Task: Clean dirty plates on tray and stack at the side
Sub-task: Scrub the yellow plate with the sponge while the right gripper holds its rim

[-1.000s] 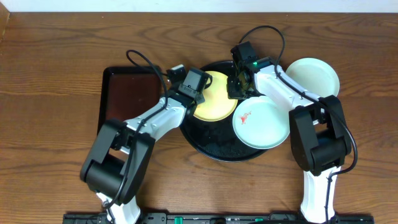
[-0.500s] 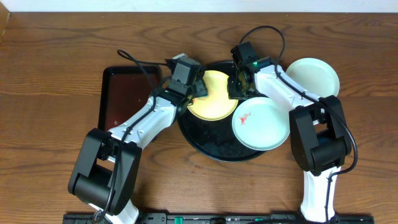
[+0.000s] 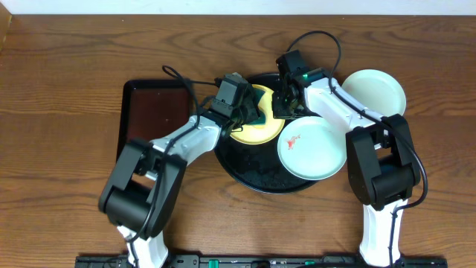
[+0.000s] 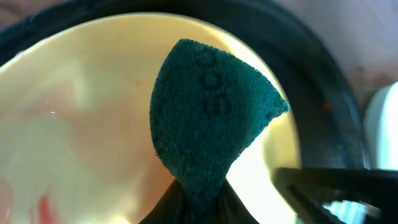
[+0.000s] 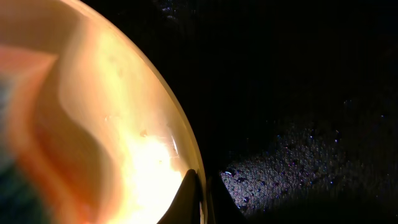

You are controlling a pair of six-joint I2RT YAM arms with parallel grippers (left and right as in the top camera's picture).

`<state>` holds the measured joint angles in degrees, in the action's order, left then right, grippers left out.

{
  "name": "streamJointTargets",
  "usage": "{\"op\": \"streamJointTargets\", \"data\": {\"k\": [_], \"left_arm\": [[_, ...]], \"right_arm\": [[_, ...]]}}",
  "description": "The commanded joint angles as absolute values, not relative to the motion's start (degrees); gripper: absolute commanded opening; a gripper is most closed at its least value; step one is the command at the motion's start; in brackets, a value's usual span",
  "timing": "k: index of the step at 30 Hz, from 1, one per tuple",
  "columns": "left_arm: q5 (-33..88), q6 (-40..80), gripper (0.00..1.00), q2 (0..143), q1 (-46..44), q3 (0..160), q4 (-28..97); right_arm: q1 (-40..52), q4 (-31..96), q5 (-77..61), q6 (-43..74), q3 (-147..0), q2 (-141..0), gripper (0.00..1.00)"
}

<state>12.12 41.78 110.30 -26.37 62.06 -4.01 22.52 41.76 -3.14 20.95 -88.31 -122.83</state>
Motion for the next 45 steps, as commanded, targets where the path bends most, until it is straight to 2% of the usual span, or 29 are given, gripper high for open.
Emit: {"op": "streamJointTargets", "data": {"k": [1, 4, 7, 10, 19, 25, 28, 30, 36, 45], "left_arm": [[12.38, 42.04, 0.08, 112.95, -24.4, 61.82, -4.14], [7.86, 42.04, 0.08, 114.08, -23.07, 61.82, -1.91], [-1.67, 41.39, 0.08, 114.26, -22.24, 61.82, 1.45], [-8.08, 33.74, 0.08, 114.26, -21.47, 61.84, 1.04], [-12.12, 17.58, 0.08, 114.08, -20.8, 61.84, -5.65], [-14.2, 15.0, 0.08, 112.36, -20.8, 61.84, -8.54], [-11.84, 15.05, 0.08, 109.86, -20.86, 61.84, -8.58], [-4.97, 16.75, 0.08, 106.59, -20.86, 61.84, -8.45], [14.92, 31.88, 0.08, 103.85, -20.93, 61.82, -7.2], [17.37, 38.72, 0.08, 108.27, -24.1, 60.2, -1.98]], "right_arm": [[22.06, 42.98, 1.41, 21.41, -87.2, -123.87, 0.01], [22.06, 42.96, 1.43, 21.41, -87.2, -123.87, 0.01], [22.06, 43.0, 1.43, 21.41, -87.2, -123.87, 0.01], [22.06, 43.03, 1.43, 21.41, -87.2, -123.87, 0.01], [22.06, 43.59, 1.48, 21.34, -87.2, -123.87, 0.01], [22.06, 43.77, 1.5, 20.95, -87.2, -123.87, 0.01], [22.06, 43.9, 1.48, 20.97, -87.2, -123.87, 0.01], [22.06, 43.99, 1.48, 20.97, -87.2, -123.87, 0.01], [22.06, 43.94, 1.48, 20.97, -87.2, -123.87, 0.01], [22.06, 43.48, 1.43, 20.99, -87.2, -123.87, 0.01]]}}
